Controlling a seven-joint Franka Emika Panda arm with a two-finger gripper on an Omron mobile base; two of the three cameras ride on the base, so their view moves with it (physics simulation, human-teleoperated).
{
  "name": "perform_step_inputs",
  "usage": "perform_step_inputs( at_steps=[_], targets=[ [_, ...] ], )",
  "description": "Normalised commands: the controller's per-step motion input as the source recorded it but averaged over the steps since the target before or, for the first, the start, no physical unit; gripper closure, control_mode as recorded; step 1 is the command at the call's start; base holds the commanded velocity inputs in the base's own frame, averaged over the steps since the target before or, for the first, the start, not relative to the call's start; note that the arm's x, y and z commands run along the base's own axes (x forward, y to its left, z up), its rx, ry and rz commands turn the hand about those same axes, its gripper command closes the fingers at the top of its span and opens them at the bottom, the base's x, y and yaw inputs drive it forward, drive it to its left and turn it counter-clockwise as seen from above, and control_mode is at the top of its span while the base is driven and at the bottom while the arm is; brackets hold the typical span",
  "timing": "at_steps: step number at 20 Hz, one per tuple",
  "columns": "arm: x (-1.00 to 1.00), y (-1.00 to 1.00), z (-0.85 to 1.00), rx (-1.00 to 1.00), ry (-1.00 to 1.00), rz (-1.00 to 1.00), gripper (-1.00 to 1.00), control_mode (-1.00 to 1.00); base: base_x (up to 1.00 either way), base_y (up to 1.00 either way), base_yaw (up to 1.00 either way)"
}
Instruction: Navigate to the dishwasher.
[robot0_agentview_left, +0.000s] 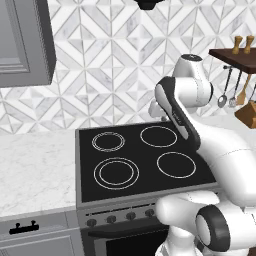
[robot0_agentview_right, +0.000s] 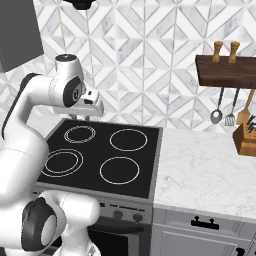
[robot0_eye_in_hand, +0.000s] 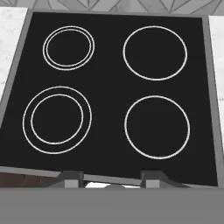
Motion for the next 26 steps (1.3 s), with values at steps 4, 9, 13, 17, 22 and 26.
perform_step_inputs(
  at_steps=[4,9,13,17,22,26],
  targets=[
    [-0.58,0.0,0.0,0.0,0.0,-0.01,-1.0,-1.0,0.0,0.0,0.0],
    [-1.0,-0.01,0.0,0.0,-0.01,-0.01,-1.0,-1.0,0.0,0.0,0.0],
    [-1.0,0.0,0.0,0.0,-0.05,0.0,-1.0,-1.0,0.0,0.0,0.0],
    [-0.99,0.0,0.04,0.0,0.0,0.0,-1.0,-1.0,0.0,0.0,0.0],
    [-0.38,-0.02,0.08,0.0,0.0,-0.05,-1.0,-1.0,0.0,0.0,0.0],
    [0.0,0.0,0.0,0.0,0.0,0.0,-1.0,-1.0,0.0,0.0,0.0]
  ],
)
